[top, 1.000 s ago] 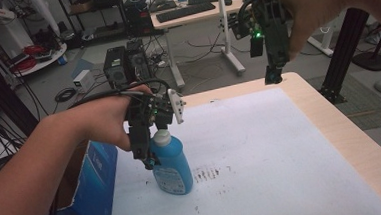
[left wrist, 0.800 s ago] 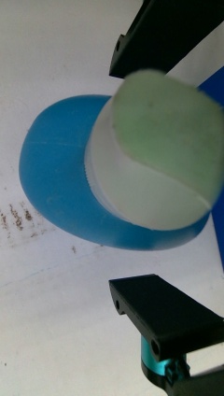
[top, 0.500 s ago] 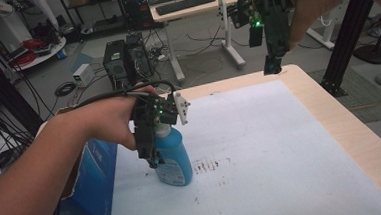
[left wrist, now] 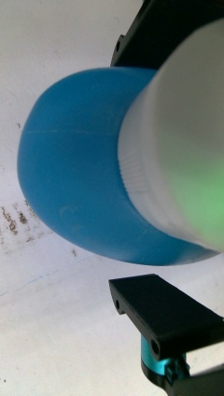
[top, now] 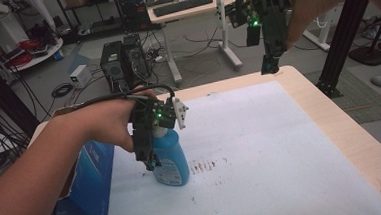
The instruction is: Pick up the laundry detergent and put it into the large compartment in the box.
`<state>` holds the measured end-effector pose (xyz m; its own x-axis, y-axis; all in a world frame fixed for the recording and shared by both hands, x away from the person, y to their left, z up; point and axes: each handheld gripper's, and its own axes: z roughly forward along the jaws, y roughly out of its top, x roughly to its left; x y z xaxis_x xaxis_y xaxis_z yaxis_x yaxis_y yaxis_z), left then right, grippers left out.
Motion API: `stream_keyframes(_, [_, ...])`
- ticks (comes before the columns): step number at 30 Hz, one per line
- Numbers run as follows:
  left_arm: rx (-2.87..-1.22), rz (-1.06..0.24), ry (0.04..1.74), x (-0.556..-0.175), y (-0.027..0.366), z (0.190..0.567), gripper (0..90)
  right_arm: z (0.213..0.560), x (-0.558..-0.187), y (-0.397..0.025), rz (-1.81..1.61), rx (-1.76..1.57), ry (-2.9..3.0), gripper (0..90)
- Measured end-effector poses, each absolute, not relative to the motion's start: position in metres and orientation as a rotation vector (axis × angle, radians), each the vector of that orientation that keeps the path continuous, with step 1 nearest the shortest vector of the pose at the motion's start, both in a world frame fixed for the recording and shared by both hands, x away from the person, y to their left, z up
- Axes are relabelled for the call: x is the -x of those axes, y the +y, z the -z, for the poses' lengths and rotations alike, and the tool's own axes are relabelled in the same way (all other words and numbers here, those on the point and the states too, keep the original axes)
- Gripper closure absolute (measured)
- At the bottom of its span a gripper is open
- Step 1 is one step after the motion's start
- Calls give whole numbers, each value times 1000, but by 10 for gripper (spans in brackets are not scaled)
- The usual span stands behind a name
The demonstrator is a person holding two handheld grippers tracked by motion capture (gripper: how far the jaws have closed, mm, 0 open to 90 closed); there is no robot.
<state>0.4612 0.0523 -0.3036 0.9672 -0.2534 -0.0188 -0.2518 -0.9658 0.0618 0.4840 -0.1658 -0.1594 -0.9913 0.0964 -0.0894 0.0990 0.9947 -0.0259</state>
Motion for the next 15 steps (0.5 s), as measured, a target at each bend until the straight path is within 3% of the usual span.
stream_keyframes(3, [-3061, 63, -401, -462, 52, 302, 96, 160, -484, -166, 48, -150, 3051, 33])
stream_keyframes(9, [-3055, 42, -397, -462, 53, 301, 96, 161, -484, -165, 43, -146, 3051, 33])
stream_keyframes(15, [-3036, 58, -424, -463, 54, 300, 176, 163, -485, -165, 49, -152, 3055, 33])
